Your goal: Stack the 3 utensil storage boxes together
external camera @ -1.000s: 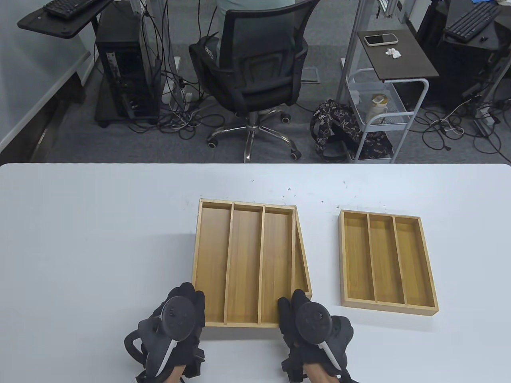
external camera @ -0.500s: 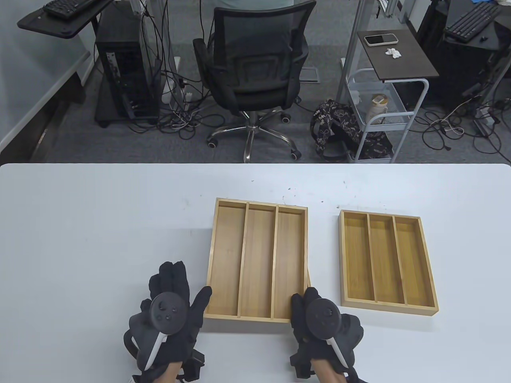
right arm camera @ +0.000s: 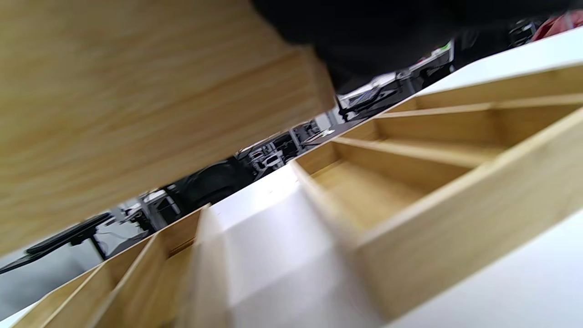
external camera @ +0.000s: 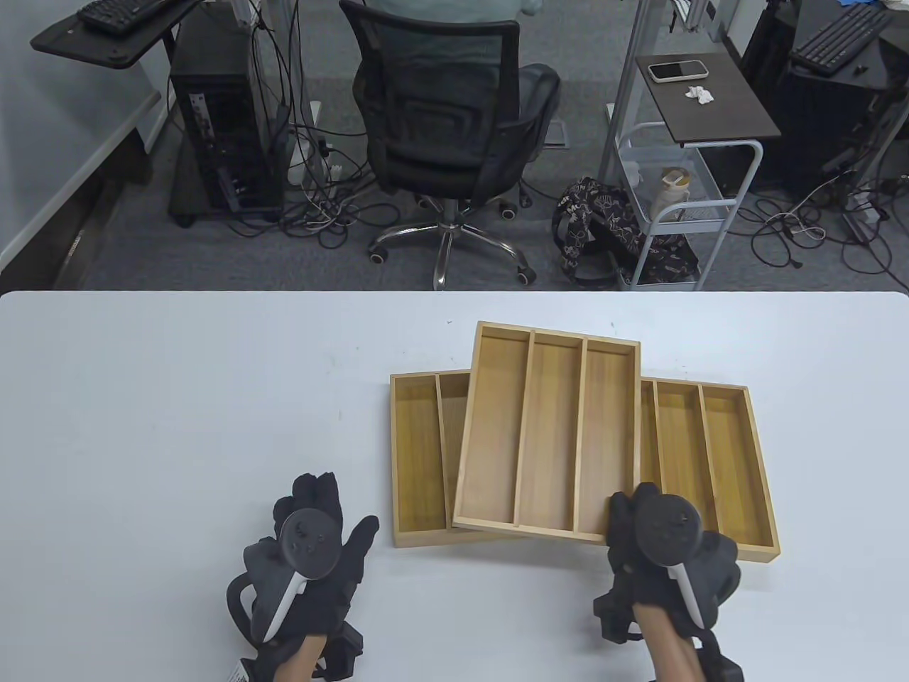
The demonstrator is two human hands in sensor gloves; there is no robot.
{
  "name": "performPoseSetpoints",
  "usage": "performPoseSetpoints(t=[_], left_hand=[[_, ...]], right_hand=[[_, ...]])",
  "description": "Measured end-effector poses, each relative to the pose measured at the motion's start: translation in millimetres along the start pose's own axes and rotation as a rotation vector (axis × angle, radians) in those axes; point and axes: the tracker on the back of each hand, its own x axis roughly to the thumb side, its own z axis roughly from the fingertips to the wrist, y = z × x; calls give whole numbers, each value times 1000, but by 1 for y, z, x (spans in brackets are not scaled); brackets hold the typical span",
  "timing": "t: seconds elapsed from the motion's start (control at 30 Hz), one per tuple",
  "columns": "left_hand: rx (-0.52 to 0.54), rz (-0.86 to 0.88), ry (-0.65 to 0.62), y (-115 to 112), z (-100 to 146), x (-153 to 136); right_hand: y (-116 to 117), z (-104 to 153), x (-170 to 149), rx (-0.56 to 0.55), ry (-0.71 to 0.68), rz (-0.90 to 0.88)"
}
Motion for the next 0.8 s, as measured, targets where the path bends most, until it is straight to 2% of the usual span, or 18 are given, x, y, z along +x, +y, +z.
performPoseSetpoints(t=[0.2, 0.37, 0.6, 0.8], left_hand=[[-31, -26, 7, -3, -2, 1], [-47, -33, 20, -4, -3, 0], [-52, -64, 22, -6, -2, 4], [-64, -79, 27, -8, -3, 6]], right_hand=[[-39, -30, -46, -13, 111, 60], [-56, -51, -81, 21, 178, 140], [-54, -70, -122, 64, 244, 162], [-44, -79, -139, 82, 273, 192]])
